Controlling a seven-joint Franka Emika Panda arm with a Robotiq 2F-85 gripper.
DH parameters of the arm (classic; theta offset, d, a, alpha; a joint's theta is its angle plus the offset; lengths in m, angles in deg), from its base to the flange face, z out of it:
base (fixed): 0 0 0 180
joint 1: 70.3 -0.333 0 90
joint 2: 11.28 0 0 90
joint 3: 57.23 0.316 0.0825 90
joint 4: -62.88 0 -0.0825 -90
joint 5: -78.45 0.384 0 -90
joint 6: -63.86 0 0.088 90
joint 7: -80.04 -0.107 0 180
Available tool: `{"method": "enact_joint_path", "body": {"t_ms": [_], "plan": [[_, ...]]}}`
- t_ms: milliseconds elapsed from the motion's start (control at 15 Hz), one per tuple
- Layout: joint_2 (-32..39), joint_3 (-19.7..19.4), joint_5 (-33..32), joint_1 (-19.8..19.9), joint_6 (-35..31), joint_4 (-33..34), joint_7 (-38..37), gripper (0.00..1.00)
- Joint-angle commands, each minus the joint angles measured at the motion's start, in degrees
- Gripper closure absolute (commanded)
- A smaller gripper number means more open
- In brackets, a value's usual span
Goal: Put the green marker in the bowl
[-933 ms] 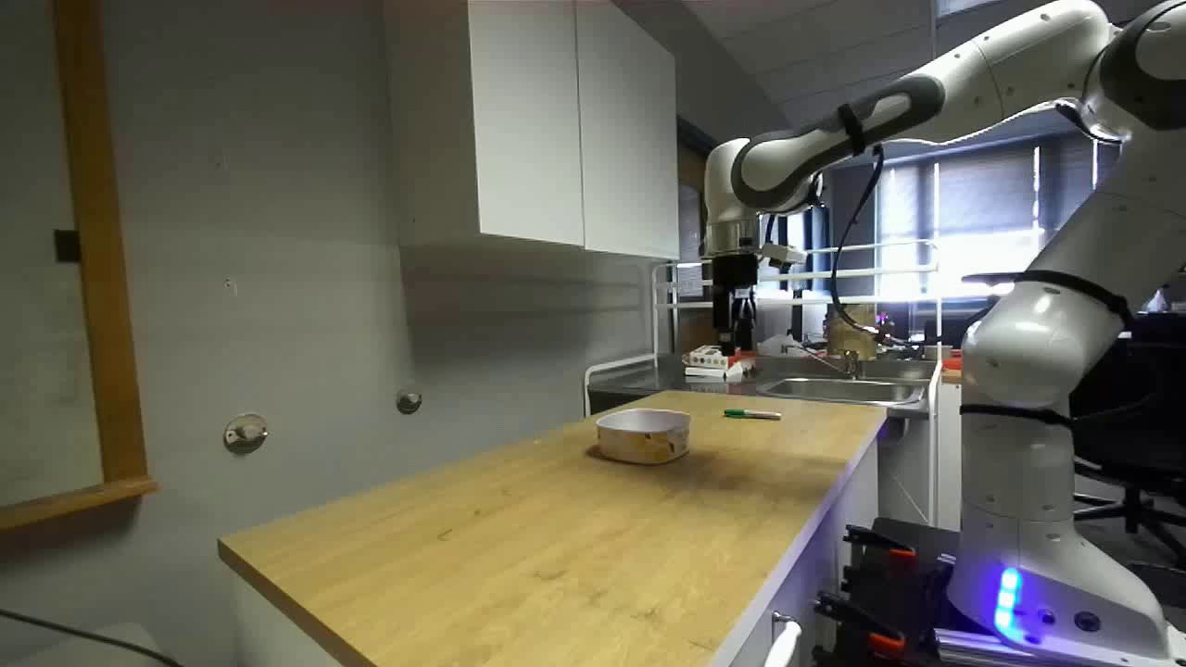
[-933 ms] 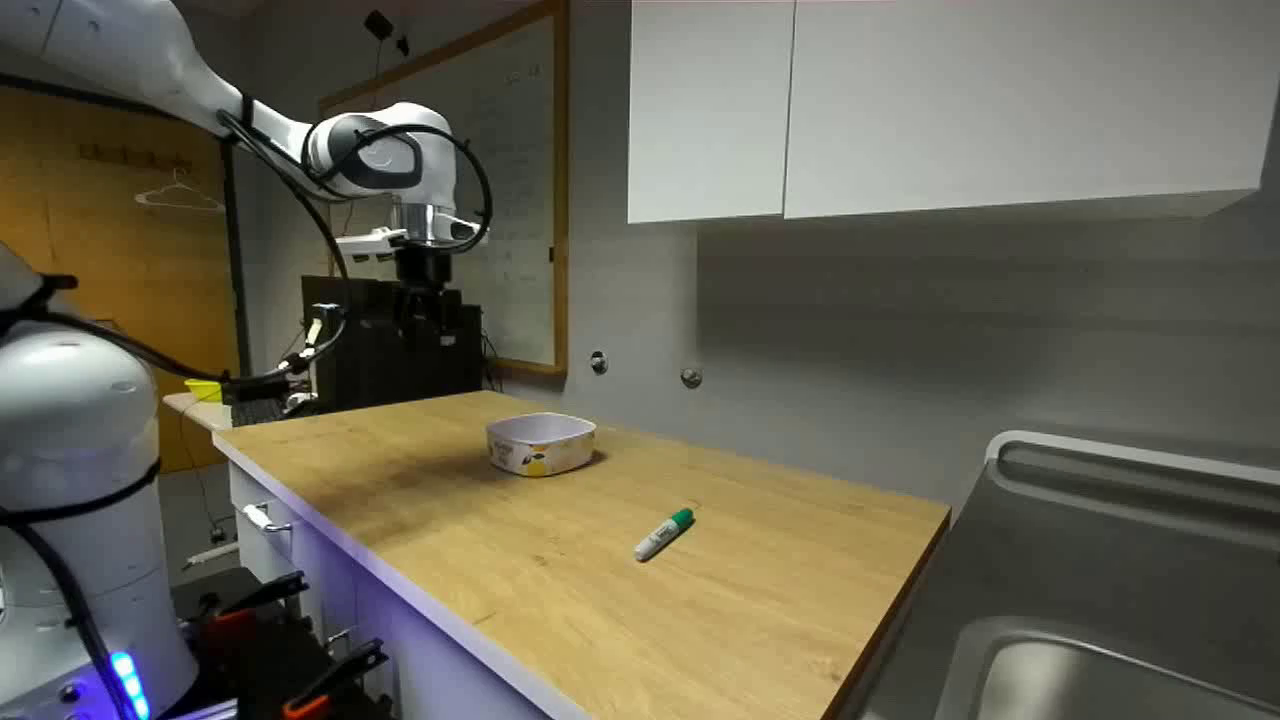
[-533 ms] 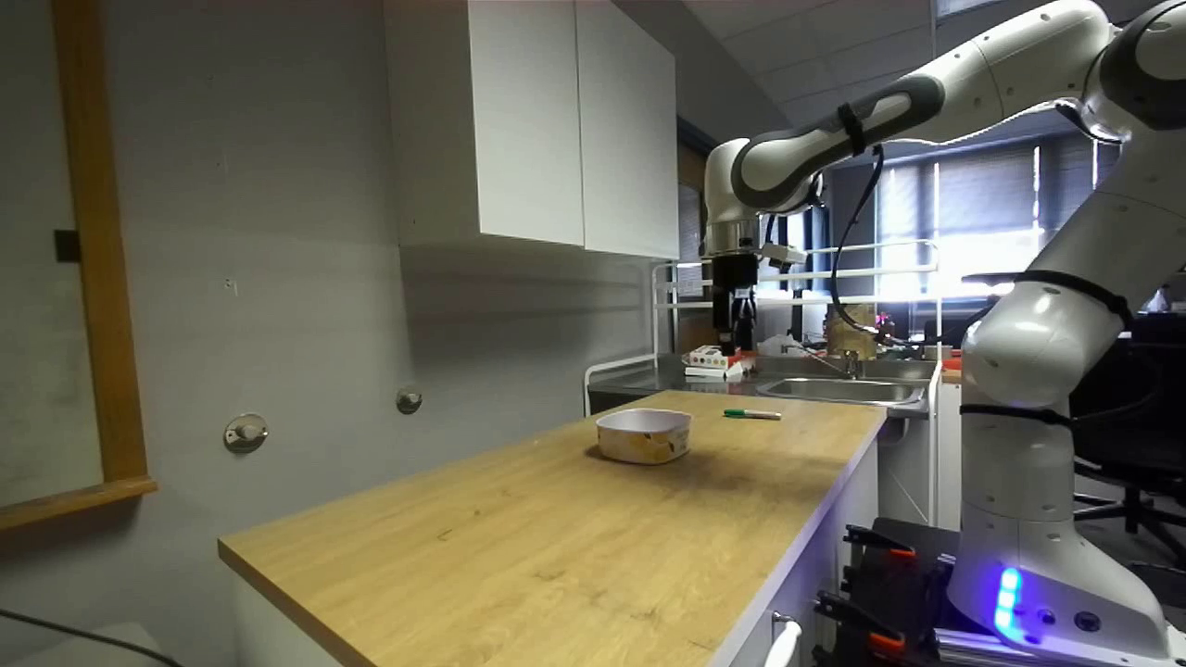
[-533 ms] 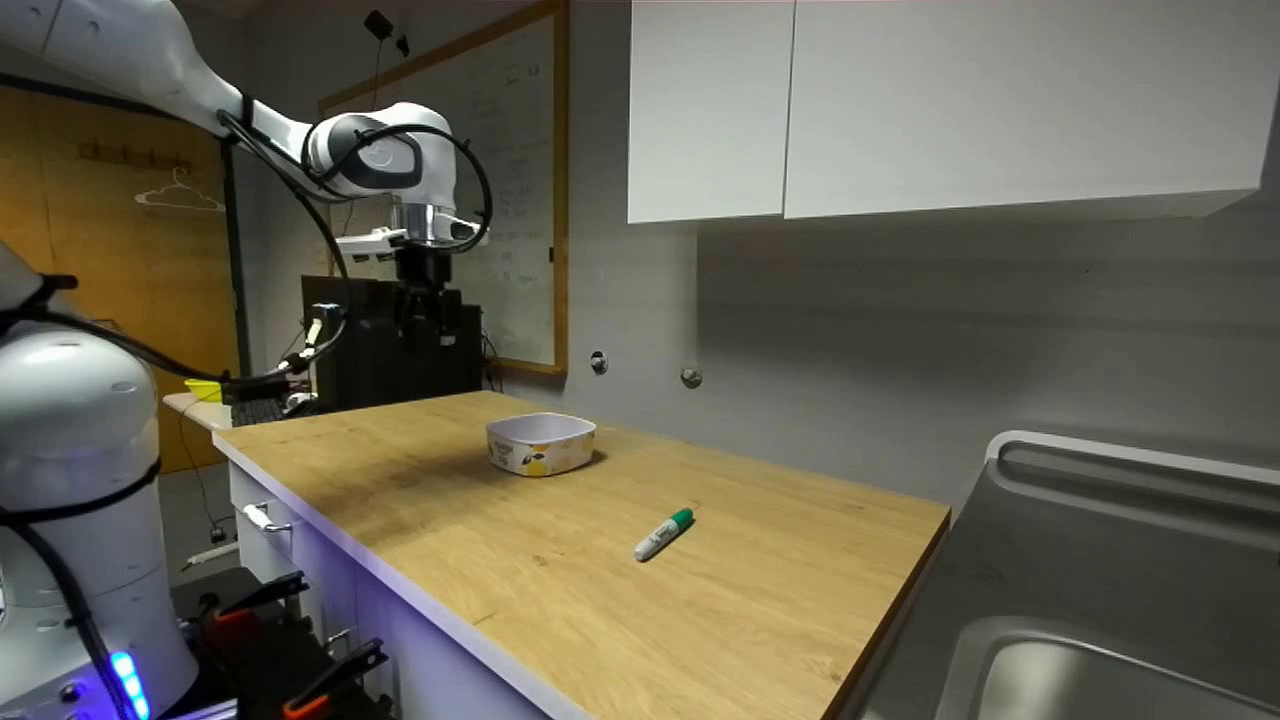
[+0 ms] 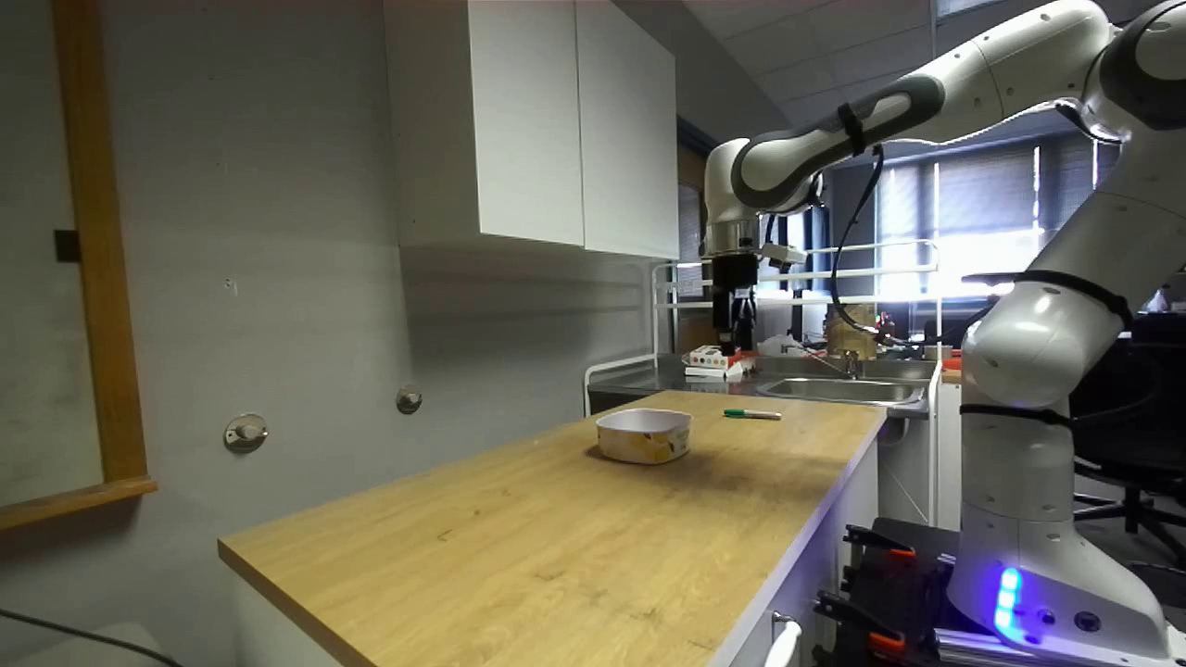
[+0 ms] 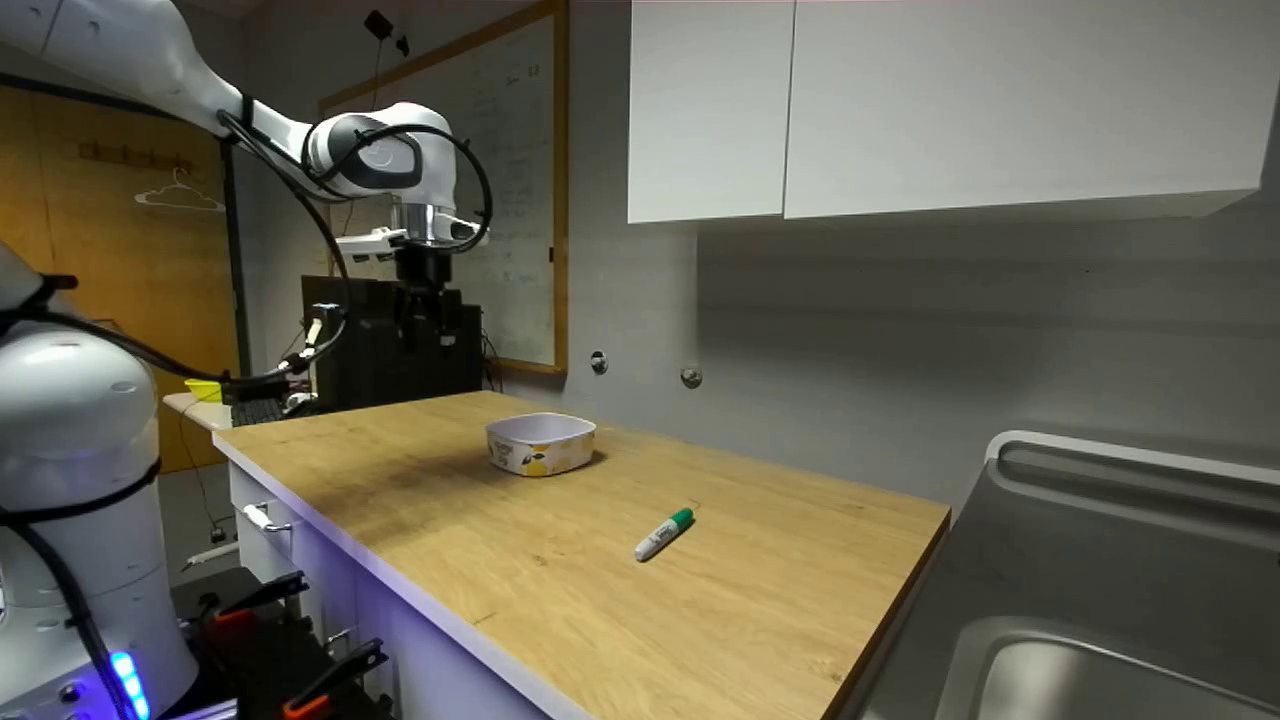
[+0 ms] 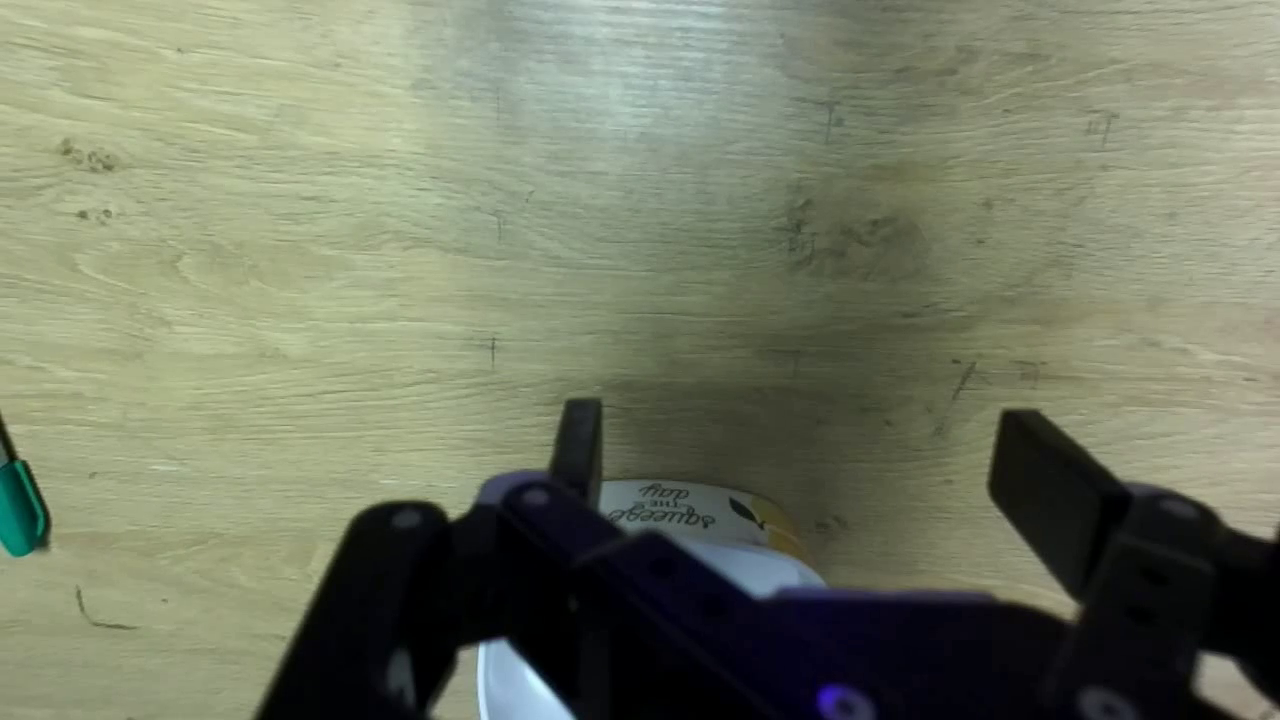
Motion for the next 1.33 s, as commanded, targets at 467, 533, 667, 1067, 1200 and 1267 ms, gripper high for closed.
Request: {"method": "enact_joint_path", "body": {"t_ms": [467,533,667,1067,1200,1267], "plan": [[4.8,-2.0,-5.2,2.2,-0.7,4.1,2.2,0.0],[5.6,-2.8,-6.1,2.8,-0.7,5.1,2.9,0.0],[7.6,-5.0,-7.1,3.9,-0.6,7.5,5.0,0.0],[20.4,-11.9,-5.8,6.1,-0.5,17.9,13.2,0.0],[26.2,-13.4,-5.4,6.6,-0.8,21.6,15.8,0.0],[29.3,-13.8,-5.4,7.0,-0.9,23.4,16.8,0.0]]}}
